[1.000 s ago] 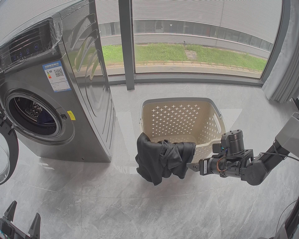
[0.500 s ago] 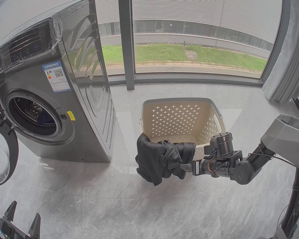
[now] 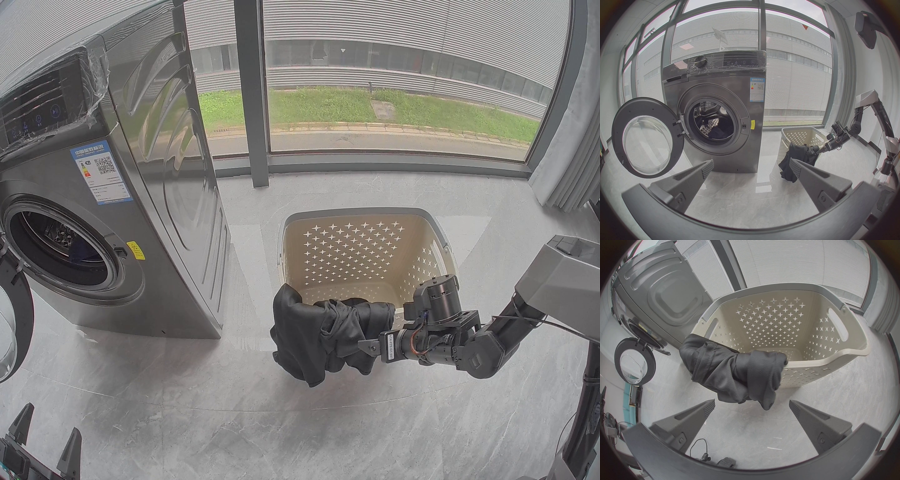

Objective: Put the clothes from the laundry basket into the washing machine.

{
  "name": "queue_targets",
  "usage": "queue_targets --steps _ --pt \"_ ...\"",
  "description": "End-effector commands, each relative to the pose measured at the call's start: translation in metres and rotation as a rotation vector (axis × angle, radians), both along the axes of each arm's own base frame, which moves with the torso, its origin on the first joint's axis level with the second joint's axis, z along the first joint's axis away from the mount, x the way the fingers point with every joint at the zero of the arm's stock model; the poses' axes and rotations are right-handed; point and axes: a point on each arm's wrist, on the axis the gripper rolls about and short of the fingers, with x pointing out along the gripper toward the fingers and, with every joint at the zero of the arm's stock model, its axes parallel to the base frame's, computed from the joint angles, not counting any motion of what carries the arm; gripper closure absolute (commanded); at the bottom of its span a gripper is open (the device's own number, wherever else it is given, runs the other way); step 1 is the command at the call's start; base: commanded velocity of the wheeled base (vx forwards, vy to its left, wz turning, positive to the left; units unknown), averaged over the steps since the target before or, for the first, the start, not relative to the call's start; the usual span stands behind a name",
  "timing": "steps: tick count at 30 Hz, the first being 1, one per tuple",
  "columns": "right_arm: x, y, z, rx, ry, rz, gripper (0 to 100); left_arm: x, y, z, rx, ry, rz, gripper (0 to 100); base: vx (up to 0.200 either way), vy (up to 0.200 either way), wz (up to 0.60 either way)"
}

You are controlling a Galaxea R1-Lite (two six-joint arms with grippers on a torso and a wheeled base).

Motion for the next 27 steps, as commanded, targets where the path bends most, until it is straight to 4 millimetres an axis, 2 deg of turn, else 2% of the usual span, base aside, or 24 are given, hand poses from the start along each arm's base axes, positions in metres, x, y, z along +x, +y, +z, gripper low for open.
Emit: queue_targets --steps 1,7,14,20,21,27 --pt "0.003 0.008 -0.01 -0.005 0.012 0.013 0 0.0 0.0 -0.005 -0.002 0.002 0.0 0 0.0 0.0 0.0" --pt "0.018 0.014 -0.022 0.006 -0.015 0.007 0 0.0 0.0 -0.005 -0.009 0.002 0.001 0 0.0 0.0 0.0" --pt "0.04 0.016 -0.018 0.026 -0.071 -0.024 0 0.0 0.0 -0.005 -0.011 0.002 0.003 0 0.0 0.0 0.0" --pt "0.047 0.014 -0.018 0.029 -0.081 -0.034 0 0.0 0.0 -0.005 -0.011 0.002 0.004 0 0.0 0.0 0.0" --pt "0.047 0.014 -0.018 0.029 -0.081 -0.034 100 0.0 0.0 -0.005 -0.011 0.002 0.004 0 0.0 0.0 0.0" --pt "0.049 0.016 -0.014 0.049 -0.114 -0.031 100 0.0 0.0 -0.005 -0.013 0.002 0.004 0 0.0 0.0 0.0"
